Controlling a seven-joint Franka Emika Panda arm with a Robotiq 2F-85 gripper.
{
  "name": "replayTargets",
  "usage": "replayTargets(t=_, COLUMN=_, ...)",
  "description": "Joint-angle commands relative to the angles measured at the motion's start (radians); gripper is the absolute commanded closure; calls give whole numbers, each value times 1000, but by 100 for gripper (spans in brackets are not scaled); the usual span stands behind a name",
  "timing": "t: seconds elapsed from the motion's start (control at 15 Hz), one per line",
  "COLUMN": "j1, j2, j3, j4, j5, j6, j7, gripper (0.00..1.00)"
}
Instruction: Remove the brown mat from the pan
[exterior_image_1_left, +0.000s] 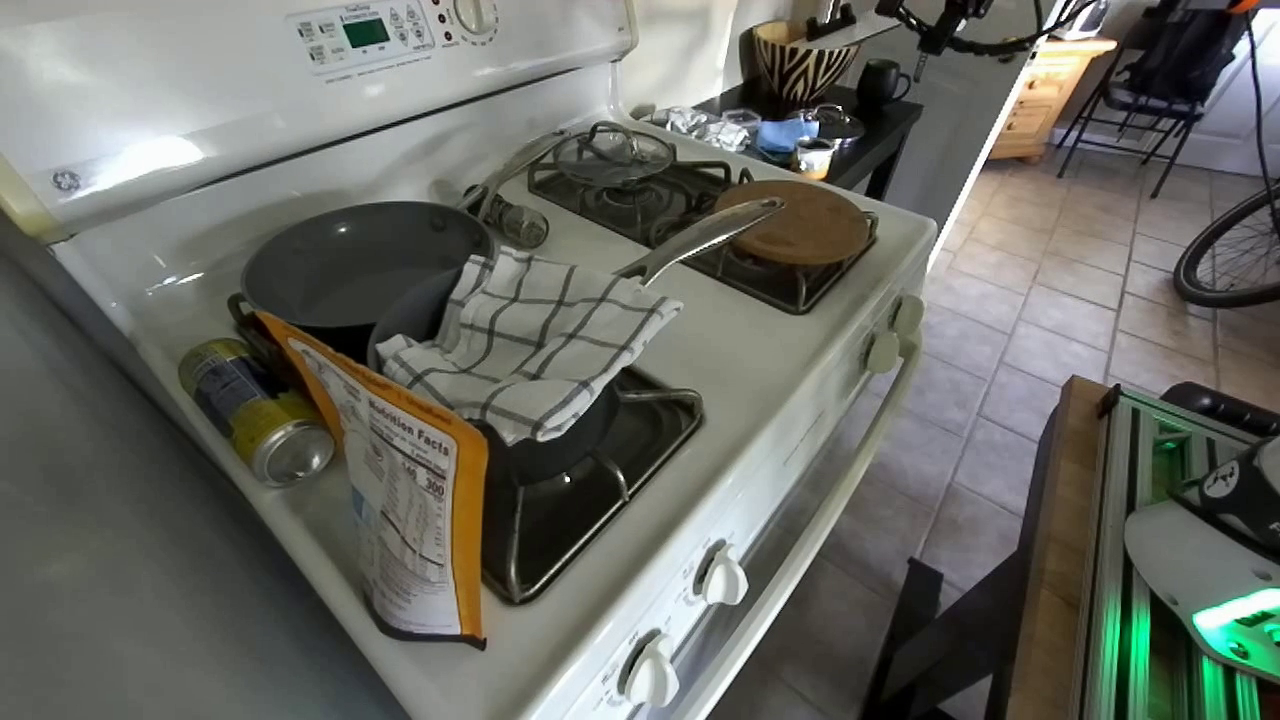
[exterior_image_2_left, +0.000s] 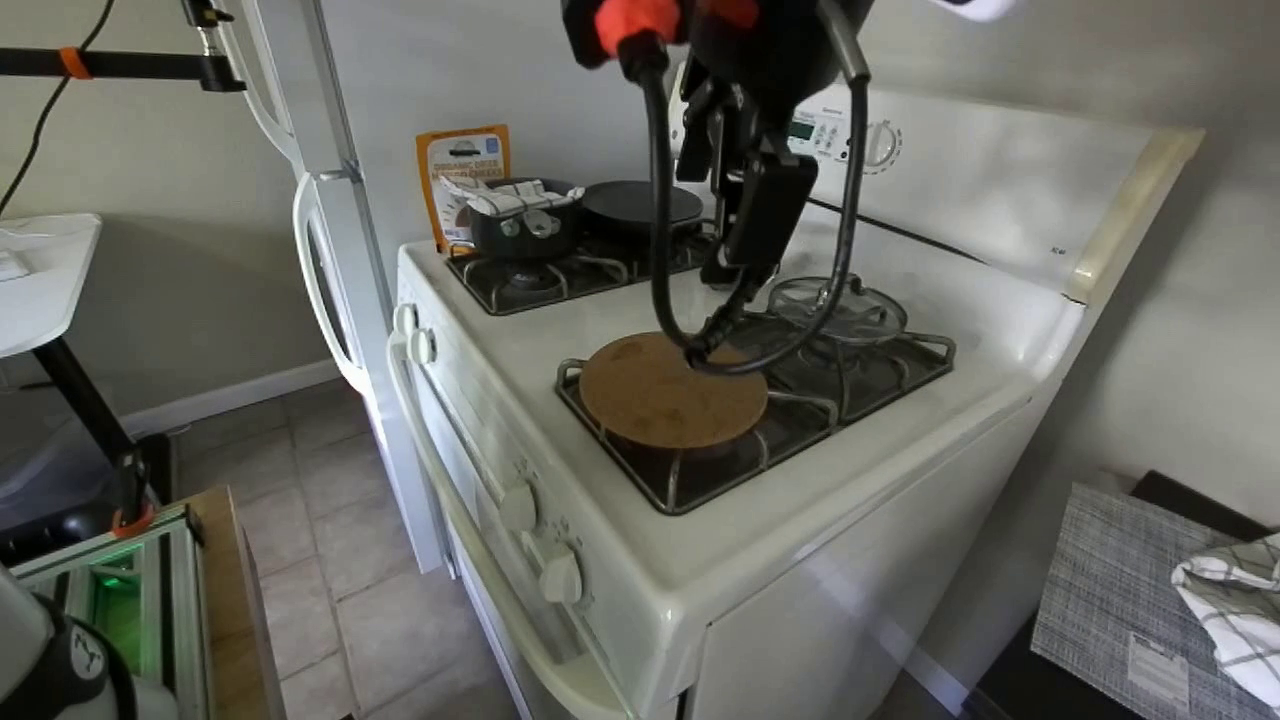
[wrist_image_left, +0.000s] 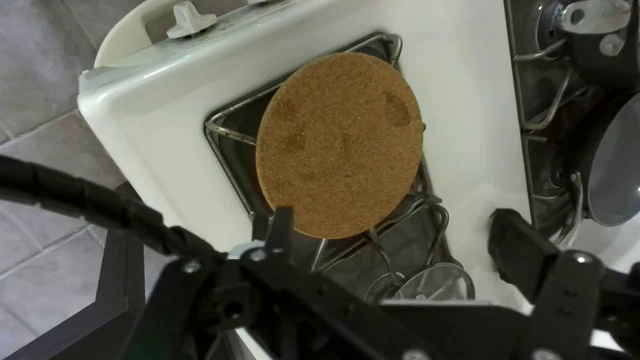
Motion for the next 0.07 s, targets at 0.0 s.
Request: replayTargets(t=0.0, j1=14, j2=-1, j3=-13, j4=-2, j5=-5, j6=-2, j7=-1, gripper=0)
